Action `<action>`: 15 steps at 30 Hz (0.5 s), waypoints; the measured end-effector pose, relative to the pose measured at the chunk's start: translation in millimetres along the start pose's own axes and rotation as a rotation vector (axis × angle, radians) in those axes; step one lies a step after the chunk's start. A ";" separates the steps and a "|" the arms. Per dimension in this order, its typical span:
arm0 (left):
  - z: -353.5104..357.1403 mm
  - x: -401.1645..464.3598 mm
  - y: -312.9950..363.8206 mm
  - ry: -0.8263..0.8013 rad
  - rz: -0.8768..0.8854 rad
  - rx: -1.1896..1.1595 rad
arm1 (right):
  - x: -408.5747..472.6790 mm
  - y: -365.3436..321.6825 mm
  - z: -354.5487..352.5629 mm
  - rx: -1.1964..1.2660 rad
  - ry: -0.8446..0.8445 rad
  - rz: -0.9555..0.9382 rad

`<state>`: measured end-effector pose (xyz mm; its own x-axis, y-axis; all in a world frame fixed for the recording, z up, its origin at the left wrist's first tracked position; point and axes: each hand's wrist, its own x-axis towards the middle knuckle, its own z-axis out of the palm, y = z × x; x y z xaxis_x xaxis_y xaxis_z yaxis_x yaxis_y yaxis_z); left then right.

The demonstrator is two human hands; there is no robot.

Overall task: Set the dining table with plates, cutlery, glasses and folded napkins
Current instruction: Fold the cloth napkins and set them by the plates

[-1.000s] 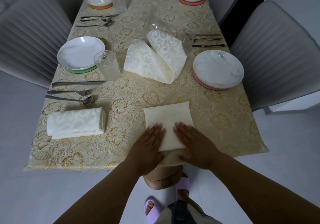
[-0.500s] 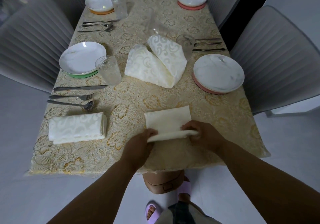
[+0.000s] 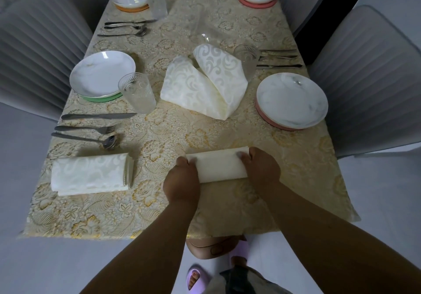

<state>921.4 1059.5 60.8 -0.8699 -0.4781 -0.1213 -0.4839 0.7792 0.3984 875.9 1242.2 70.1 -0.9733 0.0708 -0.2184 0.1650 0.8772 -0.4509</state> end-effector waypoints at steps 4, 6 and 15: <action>1.3 2.5 2.0 0.003 0.000 0.183 | 4.3 -5.6 -0.9 -0.116 0.019 -0.023; 2.9 2.9 2.9 0.164 0.094 0.208 | 7.3 -7.4 -1.7 -0.149 0.012 -0.037; 22.7 -4.3 -1.4 -0.112 0.786 0.312 | 11.5 -12.1 -4.7 -0.209 0.032 -0.047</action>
<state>923.7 1069.7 40.1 -0.9604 0.2783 -0.0101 0.2744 0.9518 0.1372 862.0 1234.7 77.1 -0.9842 0.0394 -0.1724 0.0857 0.9591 -0.2699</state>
